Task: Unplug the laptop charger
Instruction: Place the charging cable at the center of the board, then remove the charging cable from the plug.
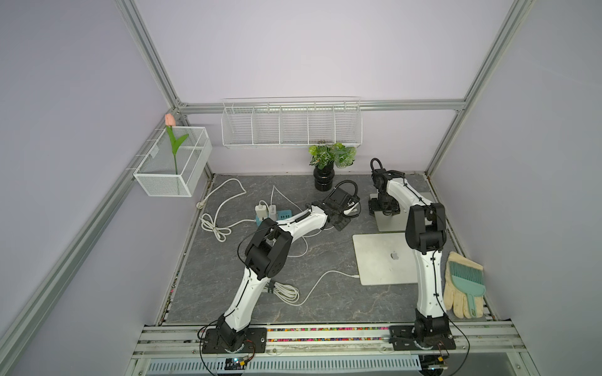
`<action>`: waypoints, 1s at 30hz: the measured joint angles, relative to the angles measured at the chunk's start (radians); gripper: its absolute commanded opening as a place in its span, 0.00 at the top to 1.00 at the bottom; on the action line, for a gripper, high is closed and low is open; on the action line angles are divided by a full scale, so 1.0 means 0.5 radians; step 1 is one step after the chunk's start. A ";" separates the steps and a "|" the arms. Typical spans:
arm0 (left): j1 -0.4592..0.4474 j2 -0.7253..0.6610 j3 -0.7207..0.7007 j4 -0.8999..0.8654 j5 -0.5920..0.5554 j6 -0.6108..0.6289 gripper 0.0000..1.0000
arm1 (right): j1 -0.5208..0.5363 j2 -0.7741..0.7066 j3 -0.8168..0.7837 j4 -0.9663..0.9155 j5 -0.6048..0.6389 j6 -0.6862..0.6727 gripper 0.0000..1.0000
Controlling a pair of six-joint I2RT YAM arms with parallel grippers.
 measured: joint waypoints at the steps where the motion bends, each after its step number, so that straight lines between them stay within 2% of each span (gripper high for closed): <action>1: -0.002 -0.009 0.008 0.010 0.003 -0.020 0.68 | 0.000 -0.034 -0.038 0.013 -0.012 -0.005 0.16; 6: -0.003 -0.171 -0.026 -0.020 -0.065 -0.127 0.63 | 0.082 -0.230 -0.078 0.060 -0.108 -0.021 0.17; 11: 0.030 -0.652 -0.159 -0.021 -0.231 -0.320 0.66 | 0.278 -0.456 -0.079 0.140 -0.212 -0.027 0.18; 13: 0.096 -0.876 -0.243 -0.011 -0.272 -0.436 0.66 | 0.356 -0.517 -0.082 0.188 -0.281 -0.028 0.18; 17: 0.375 -1.198 -0.398 -0.022 -0.423 -0.668 0.64 | 0.506 -0.557 -0.065 0.279 -0.461 -0.012 0.19; 20: 0.565 -1.245 -0.472 -0.090 -0.514 -0.752 0.63 | 0.608 -0.487 0.067 0.280 -0.603 0.009 0.20; 25: 0.735 -1.097 -0.480 -0.215 -0.500 -0.784 0.63 | 0.771 -0.233 0.497 0.298 -0.808 0.055 0.21; 30: 0.824 -0.887 -0.428 -0.312 -0.484 -0.788 0.63 | 0.935 0.246 1.299 0.204 -0.938 0.117 0.21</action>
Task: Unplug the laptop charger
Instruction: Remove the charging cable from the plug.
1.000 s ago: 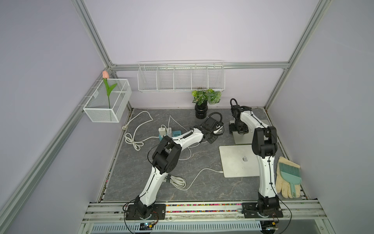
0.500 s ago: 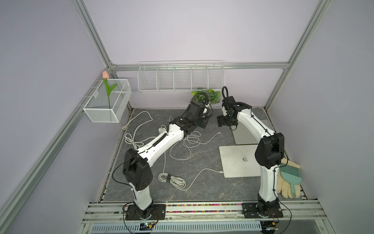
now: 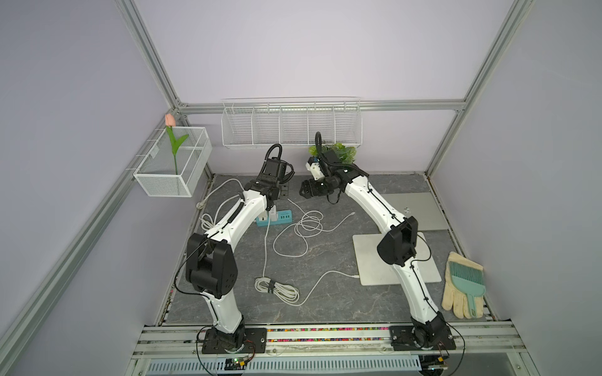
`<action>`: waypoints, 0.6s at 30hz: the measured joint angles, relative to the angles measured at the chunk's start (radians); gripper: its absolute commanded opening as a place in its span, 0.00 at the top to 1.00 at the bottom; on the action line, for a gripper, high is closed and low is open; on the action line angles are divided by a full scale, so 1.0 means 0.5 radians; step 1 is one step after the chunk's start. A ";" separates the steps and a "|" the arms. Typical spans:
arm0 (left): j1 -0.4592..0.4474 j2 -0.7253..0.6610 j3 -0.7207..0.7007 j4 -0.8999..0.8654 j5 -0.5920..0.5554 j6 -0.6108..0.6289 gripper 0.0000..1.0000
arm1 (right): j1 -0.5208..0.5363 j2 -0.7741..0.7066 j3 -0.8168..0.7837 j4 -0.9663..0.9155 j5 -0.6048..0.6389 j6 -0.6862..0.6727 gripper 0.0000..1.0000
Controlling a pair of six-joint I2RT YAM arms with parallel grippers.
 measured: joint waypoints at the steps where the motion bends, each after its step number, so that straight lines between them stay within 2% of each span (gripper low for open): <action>1: 0.005 0.037 0.022 -0.020 0.000 0.000 0.63 | 0.027 0.130 0.223 -0.050 -0.020 0.019 0.21; 3: 0.007 0.088 0.062 -0.058 -0.014 -0.005 0.64 | 0.071 0.377 0.645 -0.118 -0.048 0.075 0.25; 4: 0.017 0.097 0.070 -0.089 -0.022 -0.011 0.65 | 0.079 0.436 0.717 -0.128 -0.082 0.109 0.25; 7: 0.034 0.099 0.070 -0.110 -0.014 -0.018 0.70 | 0.092 0.502 0.742 -0.172 -0.108 0.169 0.25; 11: 0.043 0.099 0.068 -0.108 0.016 -0.016 0.71 | 0.106 0.587 0.860 -0.246 -0.101 0.201 0.25; 18: 0.056 0.105 0.066 -0.093 0.053 -0.019 0.72 | 0.109 0.600 0.887 -0.282 -0.118 0.240 0.25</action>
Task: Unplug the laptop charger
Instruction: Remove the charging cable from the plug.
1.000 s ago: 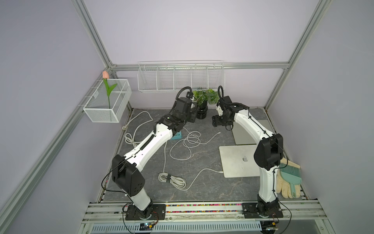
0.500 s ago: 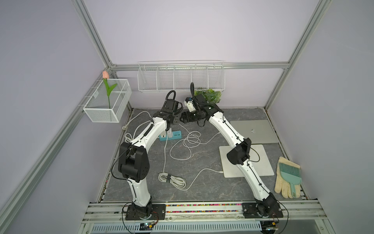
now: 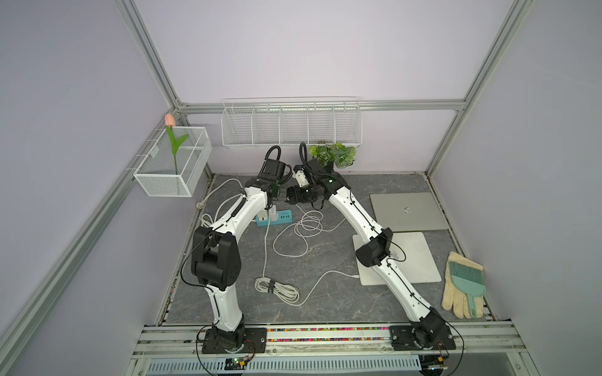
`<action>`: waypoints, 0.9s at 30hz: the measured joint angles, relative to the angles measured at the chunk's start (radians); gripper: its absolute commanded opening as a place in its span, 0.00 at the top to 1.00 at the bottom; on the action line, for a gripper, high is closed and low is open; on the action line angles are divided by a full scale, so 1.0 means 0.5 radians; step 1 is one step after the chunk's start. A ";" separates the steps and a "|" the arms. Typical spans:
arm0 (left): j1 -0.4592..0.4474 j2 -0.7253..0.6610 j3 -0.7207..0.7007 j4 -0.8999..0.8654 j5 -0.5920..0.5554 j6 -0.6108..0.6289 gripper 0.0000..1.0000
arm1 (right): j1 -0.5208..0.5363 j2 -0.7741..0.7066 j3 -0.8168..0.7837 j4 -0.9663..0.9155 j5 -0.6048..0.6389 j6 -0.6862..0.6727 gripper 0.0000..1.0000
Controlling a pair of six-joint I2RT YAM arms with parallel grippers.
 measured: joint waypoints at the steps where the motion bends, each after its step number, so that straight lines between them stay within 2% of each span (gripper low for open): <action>1: 0.002 0.006 0.000 0.000 -0.007 -0.005 0.72 | 0.000 0.006 0.005 0.001 -0.002 0.007 0.25; 10: 0.019 0.203 0.069 -0.074 -0.052 -0.027 0.72 | 0.001 0.149 0.018 0.045 -0.059 0.082 0.25; 12: 0.023 0.223 0.072 -0.077 -0.058 -0.029 0.81 | 0.002 0.179 0.018 0.068 -0.063 0.102 0.25; 15: 0.024 0.230 0.076 -0.094 -0.069 -0.035 1.00 | 0.004 0.214 0.018 0.117 -0.085 0.136 0.25; 27: 0.040 0.230 0.080 -0.086 -0.050 -0.063 1.00 | 0.008 0.297 0.018 0.398 -0.162 0.330 0.23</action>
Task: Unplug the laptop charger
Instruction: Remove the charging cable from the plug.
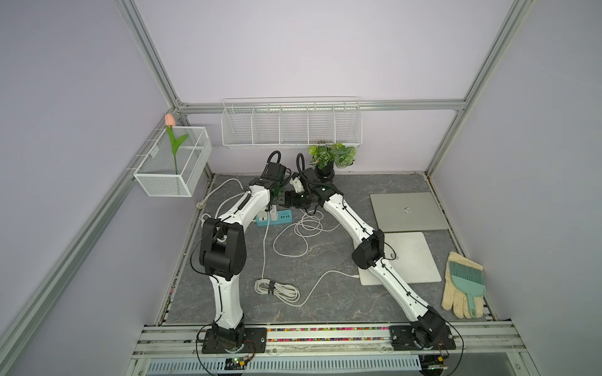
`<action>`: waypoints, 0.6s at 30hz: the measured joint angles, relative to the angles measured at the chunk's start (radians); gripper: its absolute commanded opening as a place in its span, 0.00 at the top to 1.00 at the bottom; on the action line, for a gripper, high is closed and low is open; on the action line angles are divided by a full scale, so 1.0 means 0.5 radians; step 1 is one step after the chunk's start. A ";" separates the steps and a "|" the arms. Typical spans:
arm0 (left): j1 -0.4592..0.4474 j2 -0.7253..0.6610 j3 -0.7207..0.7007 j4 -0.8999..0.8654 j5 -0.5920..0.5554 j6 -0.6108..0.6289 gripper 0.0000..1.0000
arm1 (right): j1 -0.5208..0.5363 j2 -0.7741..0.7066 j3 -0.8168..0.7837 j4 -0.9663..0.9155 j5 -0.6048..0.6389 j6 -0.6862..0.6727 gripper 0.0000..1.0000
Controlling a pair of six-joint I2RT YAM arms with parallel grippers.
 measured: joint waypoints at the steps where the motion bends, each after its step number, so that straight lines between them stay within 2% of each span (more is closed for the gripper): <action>1: 0.000 0.000 -0.002 0.001 -0.001 -0.002 1.00 | 0.001 0.011 0.000 0.018 -0.007 0.009 0.23; 13: 0.001 -0.037 -0.075 0.047 0.005 -0.001 1.00 | 0.063 0.066 0.001 0.127 -0.036 0.086 0.24; 18: 0.000 -0.046 -0.094 0.072 0.006 -0.001 1.00 | 0.080 0.066 0.000 0.104 0.047 0.079 0.25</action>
